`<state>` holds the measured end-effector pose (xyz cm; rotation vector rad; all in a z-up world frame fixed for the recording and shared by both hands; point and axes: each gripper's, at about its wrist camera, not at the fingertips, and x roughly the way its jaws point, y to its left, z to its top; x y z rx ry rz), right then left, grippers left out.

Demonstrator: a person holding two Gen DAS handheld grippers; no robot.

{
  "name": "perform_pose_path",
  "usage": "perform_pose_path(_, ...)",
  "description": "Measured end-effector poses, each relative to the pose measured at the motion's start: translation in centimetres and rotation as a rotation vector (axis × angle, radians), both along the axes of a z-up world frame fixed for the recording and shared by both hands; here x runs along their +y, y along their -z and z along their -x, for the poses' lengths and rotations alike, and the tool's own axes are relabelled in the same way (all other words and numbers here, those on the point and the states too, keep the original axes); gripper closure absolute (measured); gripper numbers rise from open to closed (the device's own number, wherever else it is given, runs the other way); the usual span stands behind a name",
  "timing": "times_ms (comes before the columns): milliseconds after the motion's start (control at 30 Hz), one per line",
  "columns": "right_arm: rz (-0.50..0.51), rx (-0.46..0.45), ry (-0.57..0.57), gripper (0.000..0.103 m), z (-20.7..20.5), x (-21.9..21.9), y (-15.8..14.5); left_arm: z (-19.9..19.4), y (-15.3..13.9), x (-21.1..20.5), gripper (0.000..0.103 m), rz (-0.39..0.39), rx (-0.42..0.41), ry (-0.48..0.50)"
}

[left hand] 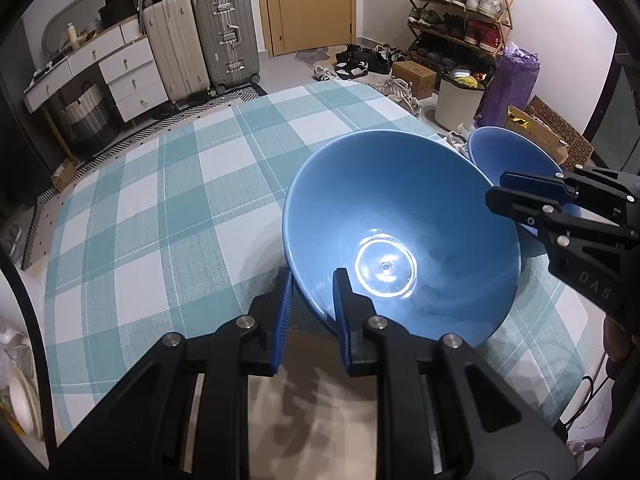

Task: Organize plates and bowls

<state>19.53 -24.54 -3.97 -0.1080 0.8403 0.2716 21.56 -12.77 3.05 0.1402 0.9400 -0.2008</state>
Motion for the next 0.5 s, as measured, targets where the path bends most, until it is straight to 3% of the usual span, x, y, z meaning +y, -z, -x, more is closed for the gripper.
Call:
perform_pose_path(233,-0.004,0.011,0.011,0.081,-0.1,-0.5,-0.1,-0.3,0.3,0.1,0.086,0.001,0.013,-0.008)
perform_pose_path(367,-0.022,-0.004,0.023,0.078,0.0,-0.9,-0.7,-0.1,-0.4,0.7,0.081,0.047,0.011,-0.014)
perform_pose_path(500,-0.055,-0.021,0.037,0.066,0.4,-2.0,-2.2,0.4,-2.1,1.1,0.049,0.089,0.0,-0.035)
